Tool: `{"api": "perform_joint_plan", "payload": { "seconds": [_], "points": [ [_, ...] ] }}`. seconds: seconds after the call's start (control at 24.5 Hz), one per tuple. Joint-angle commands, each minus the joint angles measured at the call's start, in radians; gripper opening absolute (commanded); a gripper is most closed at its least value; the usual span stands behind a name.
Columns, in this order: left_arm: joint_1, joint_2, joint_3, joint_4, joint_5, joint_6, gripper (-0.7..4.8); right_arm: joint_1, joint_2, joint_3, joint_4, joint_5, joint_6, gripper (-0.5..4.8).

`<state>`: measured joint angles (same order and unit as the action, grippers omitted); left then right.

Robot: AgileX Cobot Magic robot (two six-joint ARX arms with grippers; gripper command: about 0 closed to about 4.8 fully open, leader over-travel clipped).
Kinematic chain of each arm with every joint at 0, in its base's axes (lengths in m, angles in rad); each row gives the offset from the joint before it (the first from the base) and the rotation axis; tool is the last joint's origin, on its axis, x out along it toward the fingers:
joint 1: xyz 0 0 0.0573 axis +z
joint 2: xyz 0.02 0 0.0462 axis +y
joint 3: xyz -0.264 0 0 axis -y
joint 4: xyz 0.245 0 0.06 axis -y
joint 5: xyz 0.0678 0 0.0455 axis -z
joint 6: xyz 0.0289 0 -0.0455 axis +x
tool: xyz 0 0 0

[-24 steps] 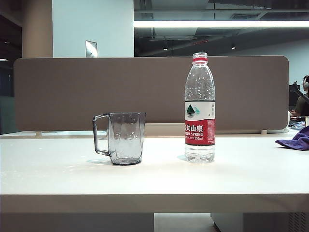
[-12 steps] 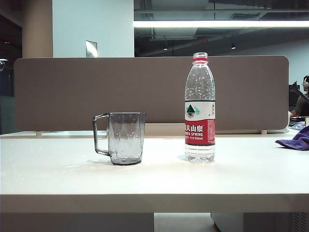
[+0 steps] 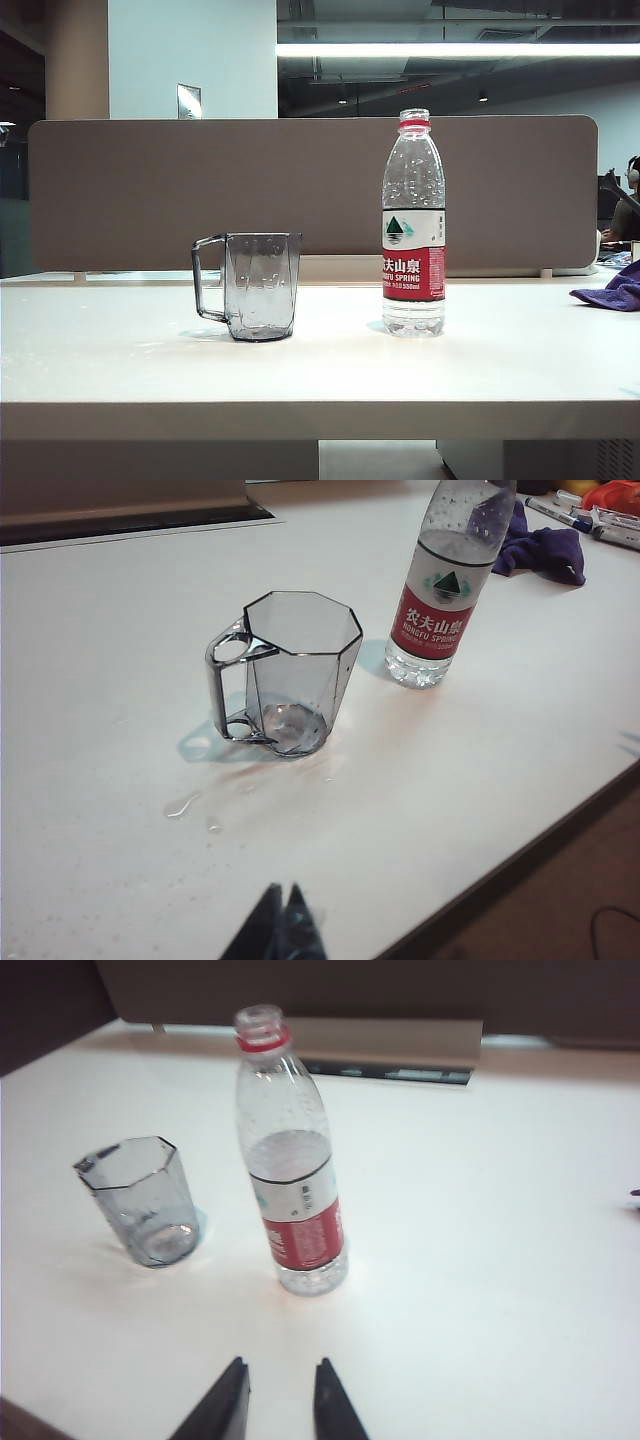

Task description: Pick up the mineral water bottle on the table and pour a little water into the mug.

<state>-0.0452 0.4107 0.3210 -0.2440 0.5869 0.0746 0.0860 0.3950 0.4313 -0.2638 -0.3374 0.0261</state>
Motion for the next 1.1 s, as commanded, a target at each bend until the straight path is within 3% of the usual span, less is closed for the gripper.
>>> {"api": "perform_joint_plan", "payload": {
  "seconds": [0.04, 0.16, 0.29, 0.41, 0.49, 0.74, 0.78, 0.82, 0.9, 1.02, 1.1],
  "points": [
    [0.000, -0.001, 0.003, 0.013, 0.000, 0.003, -0.05, 0.003, 0.133, 0.003, 0.147, 0.002, -0.058, 1.07],
    [0.000, -0.001, 0.003, 0.013, 0.000, 0.003, -0.05, 0.034, 0.277, -0.017, 0.311, 0.006, -0.080, 1.08],
    [0.000, -0.001, 0.003, 0.013, 0.000, 0.003, -0.05, 0.122, 0.465, -0.080, 0.589, 0.014, -0.079, 1.10],
    [0.000, -0.001, 0.003, 0.013, 0.000, 0.003, -0.05, 0.227, 0.632, -0.099, 0.748, 0.148, -0.078, 1.35],
    [0.000, -0.001, 0.003, 0.013, 0.000, 0.003, -0.05, 0.265, 0.771, -0.098, 0.925, 0.169, -0.053, 1.50],
    [0.000, -0.001, 0.003, 0.013, 0.000, 0.003, -0.05, 0.270, 1.071, -0.098, 1.277, 0.213, 0.049, 1.57],
    [0.000, -0.001, 0.003, 0.013, 0.000, 0.003, -0.05, 0.270, 1.136, -0.097, 1.349, 0.213, 0.057, 2.08],
    [0.000, -0.001, 0.003, 0.013, 0.000, 0.003, -0.05, 0.270, 1.199, -0.097, 1.416, 0.213, 0.057, 3.23],
    [0.000, -0.001, 0.003, 0.013, 0.000, 0.003, -0.05, 0.270, 1.242, -0.097, 1.463, 0.212, 0.059, 4.15],
    [0.000, -0.001, 0.003, 0.013, 0.000, 0.003, -0.05, 0.270, 1.265, -0.097, 1.476, 0.212, 0.079, 4.37],
    [0.000, -0.001, 0.003, 0.013, 0.000, 0.003, -0.05, 0.270, 1.265, -0.097, 1.492, 0.212, 0.079, 4.79]
  ]
}}
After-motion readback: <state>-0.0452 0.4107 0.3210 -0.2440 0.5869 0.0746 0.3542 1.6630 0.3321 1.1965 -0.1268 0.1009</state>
